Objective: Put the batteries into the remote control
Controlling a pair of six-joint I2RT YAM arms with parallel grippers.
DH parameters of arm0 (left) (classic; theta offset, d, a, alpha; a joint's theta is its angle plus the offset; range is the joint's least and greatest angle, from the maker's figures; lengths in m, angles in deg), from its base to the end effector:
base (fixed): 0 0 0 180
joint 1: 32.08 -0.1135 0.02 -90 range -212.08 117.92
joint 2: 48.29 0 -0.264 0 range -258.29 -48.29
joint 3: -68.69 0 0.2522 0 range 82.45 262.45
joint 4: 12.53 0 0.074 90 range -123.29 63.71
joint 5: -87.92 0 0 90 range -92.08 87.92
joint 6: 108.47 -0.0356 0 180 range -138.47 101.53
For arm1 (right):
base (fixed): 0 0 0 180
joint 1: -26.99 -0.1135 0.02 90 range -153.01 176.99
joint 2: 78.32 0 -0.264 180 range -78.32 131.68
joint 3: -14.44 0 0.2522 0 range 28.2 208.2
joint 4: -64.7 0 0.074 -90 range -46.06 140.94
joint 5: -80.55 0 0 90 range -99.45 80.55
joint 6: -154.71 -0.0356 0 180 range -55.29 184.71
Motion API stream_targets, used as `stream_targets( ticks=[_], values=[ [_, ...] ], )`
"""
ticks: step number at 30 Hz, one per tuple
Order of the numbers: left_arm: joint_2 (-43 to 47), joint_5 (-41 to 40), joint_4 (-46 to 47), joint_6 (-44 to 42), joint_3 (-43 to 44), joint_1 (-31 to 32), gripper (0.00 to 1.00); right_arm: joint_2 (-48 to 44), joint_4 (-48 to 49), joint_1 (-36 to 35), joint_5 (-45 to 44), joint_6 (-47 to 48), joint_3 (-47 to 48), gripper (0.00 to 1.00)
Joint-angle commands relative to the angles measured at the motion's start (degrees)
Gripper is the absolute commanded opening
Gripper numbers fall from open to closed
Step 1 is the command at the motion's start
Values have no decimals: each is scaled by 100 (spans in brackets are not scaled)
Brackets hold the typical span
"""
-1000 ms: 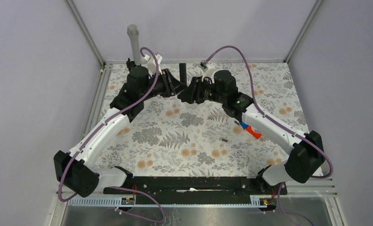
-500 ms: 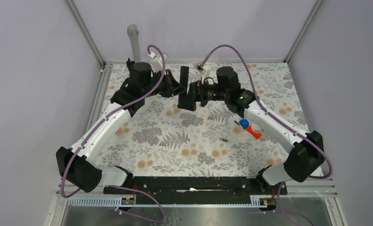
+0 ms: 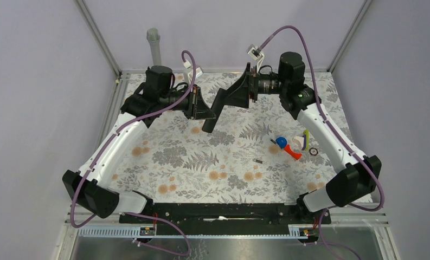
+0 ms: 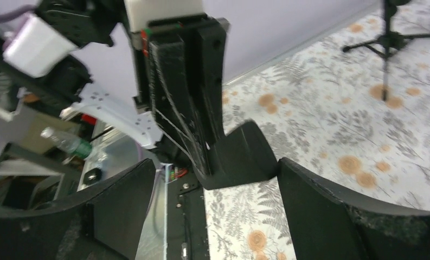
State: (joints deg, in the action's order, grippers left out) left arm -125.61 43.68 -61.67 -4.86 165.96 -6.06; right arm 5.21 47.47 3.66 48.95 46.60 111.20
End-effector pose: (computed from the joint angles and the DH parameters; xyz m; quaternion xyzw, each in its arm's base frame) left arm 0.2453 -0.1481 0.4089 0.2815 0.7687 -0.4735 0.3250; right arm 0.2893 0.1578 0.4271 -0.3614 0.6226 0.5443 0.4306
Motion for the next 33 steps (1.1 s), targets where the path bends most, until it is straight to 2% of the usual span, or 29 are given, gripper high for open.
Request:
stream_targets(
  ticks=[1, 3, 5, 11, 13, 16, 20, 22, 24, 25, 26, 27, 28, 31, 33],
  values=[
    [224, 889, -4, -262, 224, 8, 0, 277, 1846, -47, 1359, -1502, 276, 85],
    [217, 1002, -4, -239, 248, 8, 0, 364, 3236, -106, 1722, -2521, 82, 78],
    [225, 1155, -4, -227, 285, 8, 0, 458, 3764, -196, 1919, -3041, 17, 72],
    [259, 1444, -4, -218, 376, 8, 0, 597, 3529, -351, 2153, -2988, 40, 53],
    [285, 1452, -4, -210, 360, 8, 0, 595, 3222, -364, 2167, -2737, 72, 51],
    [327, 1408, -6, -200, 398, 8, 0, 562, 2232, -385, 2144, -1921, 230, 50],
    [384, 1324, -13, -226, 429, -8, 0, 518, -214, -383, 1744, -197, 668, 44],
    [384, 1335, -13, -227, 452, -9, 0, 524, -1130, -383, 1321, 554, 925, 26],
    [357, 1381, -12, -206, 470, -9, 0, 469, -1263, -381, 931, 726, 972, 6],
    [351, 1398, -13, -190, 481, -9, 0, 417, -1171, -382, 817, 703, 966, 1],
    [343, 1403, -13, -173, 483, -9, 0, 370, -979, -383, 739, 592, 918, 0],
    [339, 1392, -13, -155, 498, -14, 4, 316, -762, -380, 675, 422, 867, 0],
    [340, 1361, -20, -130, 508, -10, 18, 265, -489, -382, 602, 218, 788, 0],
    [397, 1144, 100, 14, 509, -17, 74, 124, 375, -383, 374, -396, 491, 0],
    [503, 1049, 476, 278, 364, -42, 87, -3, 1073, -387, 232, -909, 237, 0]
  ],
)
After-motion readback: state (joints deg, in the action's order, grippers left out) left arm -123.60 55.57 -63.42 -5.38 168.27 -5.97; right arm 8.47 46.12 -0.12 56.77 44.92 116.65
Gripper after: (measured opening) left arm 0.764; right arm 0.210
